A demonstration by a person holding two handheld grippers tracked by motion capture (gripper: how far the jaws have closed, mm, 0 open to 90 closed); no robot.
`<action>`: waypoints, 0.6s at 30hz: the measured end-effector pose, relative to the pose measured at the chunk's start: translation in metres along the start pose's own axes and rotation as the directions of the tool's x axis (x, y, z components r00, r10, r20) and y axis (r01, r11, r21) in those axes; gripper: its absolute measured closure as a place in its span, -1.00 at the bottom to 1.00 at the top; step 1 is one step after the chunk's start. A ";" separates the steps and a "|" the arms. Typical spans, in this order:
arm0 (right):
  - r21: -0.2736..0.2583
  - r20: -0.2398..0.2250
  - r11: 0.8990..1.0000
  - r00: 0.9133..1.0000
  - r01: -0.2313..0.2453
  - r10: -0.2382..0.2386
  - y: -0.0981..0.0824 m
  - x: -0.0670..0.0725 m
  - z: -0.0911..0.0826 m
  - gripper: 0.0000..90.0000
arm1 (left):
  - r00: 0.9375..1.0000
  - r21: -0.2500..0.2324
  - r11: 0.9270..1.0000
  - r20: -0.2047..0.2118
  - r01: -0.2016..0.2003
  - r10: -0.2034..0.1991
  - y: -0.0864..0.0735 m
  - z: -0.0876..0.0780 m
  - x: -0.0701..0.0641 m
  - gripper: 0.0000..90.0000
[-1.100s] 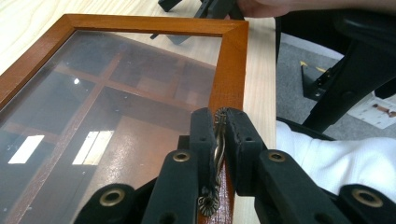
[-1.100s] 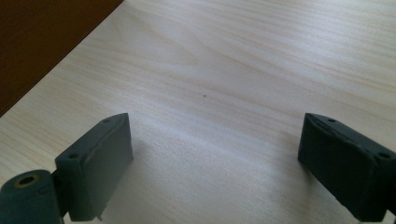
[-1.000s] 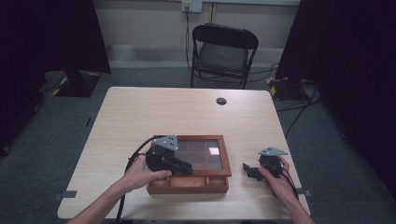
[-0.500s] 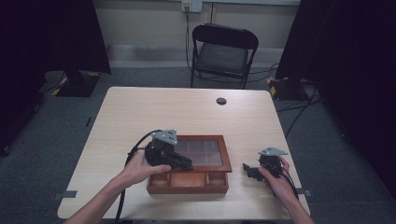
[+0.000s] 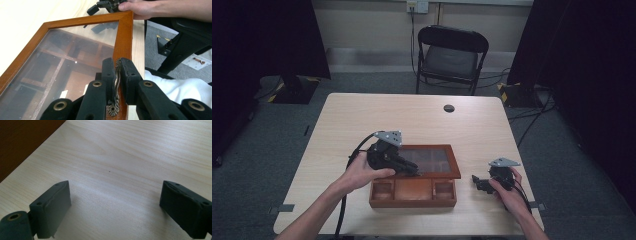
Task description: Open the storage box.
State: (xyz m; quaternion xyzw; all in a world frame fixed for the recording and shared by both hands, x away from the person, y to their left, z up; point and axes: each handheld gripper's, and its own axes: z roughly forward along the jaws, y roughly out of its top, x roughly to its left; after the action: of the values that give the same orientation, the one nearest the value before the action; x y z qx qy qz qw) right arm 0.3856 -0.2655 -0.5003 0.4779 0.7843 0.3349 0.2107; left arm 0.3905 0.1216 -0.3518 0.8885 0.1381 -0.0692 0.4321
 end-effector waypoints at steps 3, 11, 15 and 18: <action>0.000 0.000 1.000 1.000 0.000 0.000 0.000 0.000 0.000 -0.80 | 1.000 0.006 1.000 -0.003 -0.003 0.003 0.002 -0.001 0.001 0.82; 0.000 0.001 1.000 1.000 -0.001 0.001 0.000 0.000 0.000 -0.80 | 1.000 -0.032 0.999 -0.014 0.019 -0.020 0.005 -0.006 0.003 0.82; 0.000 0.001 1.000 1.000 -0.001 0.001 0.000 0.000 0.000 -0.80 | 1.000 -0.020 1.000 -0.025 0.015 -0.015 0.007 -0.007 0.002 0.82; 0.000 0.000 1.000 1.000 -0.002 0.002 0.000 0.000 0.000 -0.80 | 0.999 -0.024 1.000 -0.027 0.017 -0.017 0.007 -0.007 0.002 0.82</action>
State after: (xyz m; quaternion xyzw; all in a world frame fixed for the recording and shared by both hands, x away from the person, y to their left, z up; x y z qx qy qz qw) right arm 0.3856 -0.2653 -0.5003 0.4786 0.7839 0.3348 0.2106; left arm 0.3944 0.1230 -0.3424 0.8829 0.1525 -0.0589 0.4401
